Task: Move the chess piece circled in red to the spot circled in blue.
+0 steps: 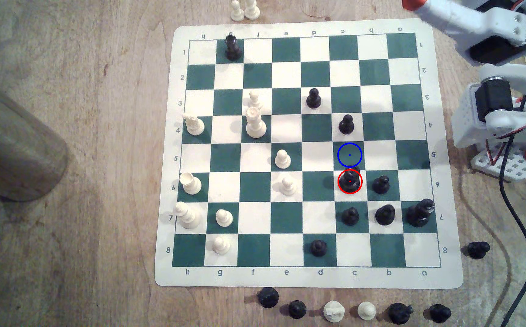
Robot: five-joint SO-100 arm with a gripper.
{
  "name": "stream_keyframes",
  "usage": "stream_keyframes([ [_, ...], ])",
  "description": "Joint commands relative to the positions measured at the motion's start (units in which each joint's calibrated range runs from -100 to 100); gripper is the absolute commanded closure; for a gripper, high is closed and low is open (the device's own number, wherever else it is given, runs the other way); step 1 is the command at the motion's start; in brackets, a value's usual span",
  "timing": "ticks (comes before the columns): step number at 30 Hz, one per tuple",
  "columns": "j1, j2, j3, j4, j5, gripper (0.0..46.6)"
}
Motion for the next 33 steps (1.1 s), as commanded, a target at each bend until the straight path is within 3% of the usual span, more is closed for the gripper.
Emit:
stream_keyframes([
  [1, -7.83, -0.11, -5.3, 14.8, -4.3, 46.4],
  [2, -8.38, -0.11, -5.3, 16.11, -7.86, 43.5],
  [3, -9.32, 0.82, -5.3, 17.18, -9.38, 41.8],
  [5, -12.13, 4.39, -6.2, 19.64, -12.11, 42.5],
  [6, -13.85, 9.57, -8.92, 23.89, -16.36, 43.4],
  [7, -14.95, 12.11, -9.83, 25.37, -18.61, 43.7],
  [10, -16.59, 20.35, -10.1, 27.99, -23.2, 44.7],
  [12, -16.83, 23.23, -10.1, 28.97, -24.66, 44.1],
  [17, -16.36, 28.41, -10.92, 30.36, -25.64, 36.5],
  [19, -15.18, 34.69, -14.27, 34.87, -23.83, 33.4],
  [26, -16.44, 46.15, -16.45, 38.23, -25.01, 31.9],
  [27, -16.51, 47.77, -16.45, 38.39, -24.86, 28.5],
  [33, -17.14, 53.11, -17.36, 38.47, -24.96, 28.1],
])
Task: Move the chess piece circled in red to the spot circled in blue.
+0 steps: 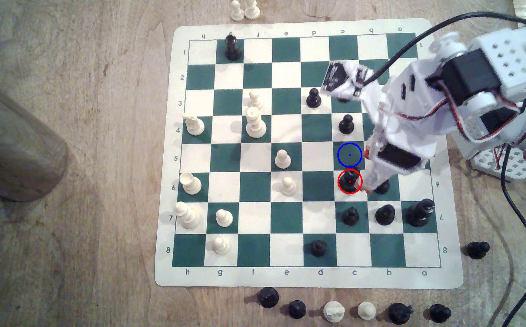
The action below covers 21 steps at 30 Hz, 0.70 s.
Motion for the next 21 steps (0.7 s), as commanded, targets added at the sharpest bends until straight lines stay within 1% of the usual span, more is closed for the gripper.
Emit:
stream_keyframes([
  [1, -0.03, 3.02, -5.7, -0.26, -0.24, 28.1],
  [6, 0.52, 6.92, -5.97, -2.06, 0.1, 28.8],
  [11, 1.46, 8.03, -5.24, -3.04, 0.59, 29.5],
  [15, 2.39, 10.49, -5.15, -4.19, 1.22, 30.8],
  [21, 2.24, 13.8, -5.43, -5.33, 1.56, 32.1],
])
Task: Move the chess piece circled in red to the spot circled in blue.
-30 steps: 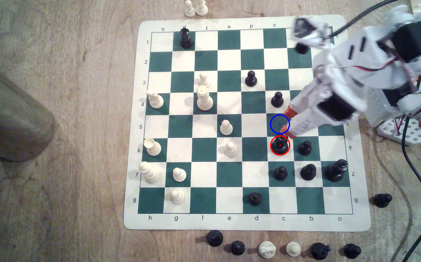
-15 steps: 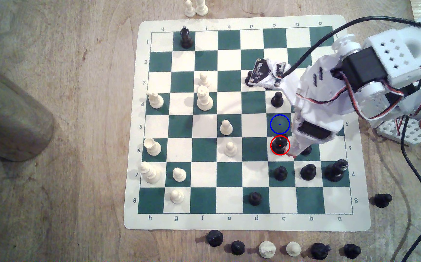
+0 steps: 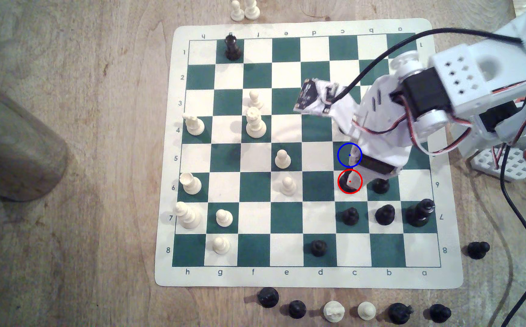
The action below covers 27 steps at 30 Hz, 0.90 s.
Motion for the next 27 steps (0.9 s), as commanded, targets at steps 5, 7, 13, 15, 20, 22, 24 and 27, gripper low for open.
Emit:
stream_keyframes([
  [5, -0.34, 1.24, -3.53, -2.43, 0.05, 32.4],
  [7, -0.42, 1.16, -3.34, -2.92, -0.05, 32.5],
  [13, -0.81, 2.77, -2.89, -3.49, 0.15, 33.4],
  [15, -0.97, 2.94, -2.62, -3.65, 0.24, 34.7],
  [20, -1.05, 2.69, -2.44, -3.82, 0.39, 37.9],
  [22, -1.13, 2.6, -2.26, -3.82, 0.39, 39.3],
  [24, -1.13, 2.52, -1.99, -4.06, 0.39, 40.8],
  [27, -1.2, 1.92, -1.17, -4.96, 0.39, 43.3],
])
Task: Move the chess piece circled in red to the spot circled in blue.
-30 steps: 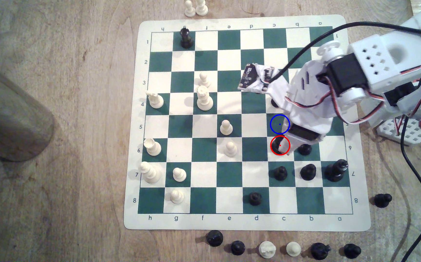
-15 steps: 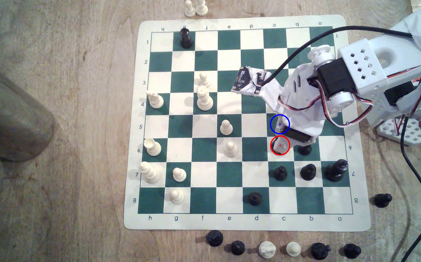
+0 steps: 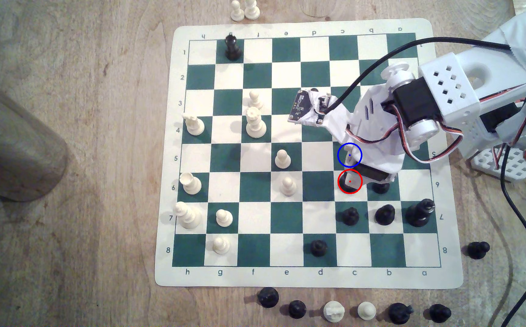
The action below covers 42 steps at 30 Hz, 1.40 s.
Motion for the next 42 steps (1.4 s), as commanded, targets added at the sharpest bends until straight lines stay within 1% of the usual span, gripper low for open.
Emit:
stream_keyframes([
  [1, -0.39, -1.94, -1.17, -1.55, 0.1, 43.4],
  [5, 0.55, -6.78, -2.71, -0.32, 0.24, 44.5],
  [12, 0.94, -11.62, -11.5, 11.48, 0.68, 44.6],
  [16, 2.98, -13.06, -13.05, 15.16, 1.66, 44.6],
  [18, 4.93, -13.57, -11.05, 14.67, 2.59, 44.6],
  [21, 6.89, -13.74, -7.24, 12.38, 3.32, 44.6],
  [27, 8.76, -11.79, -3.25, 8.45, 4.2, 44.6],
  [34, 9.62, -9.92, 0.46, 4.92, 4.4, 44.6],
  [39, 10.41, -6.27, 3.09, 0.99, 4.69, 44.6],
  [42, 10.41, -6.44, 3.18, 0.91, 4.69, 44.6],
])
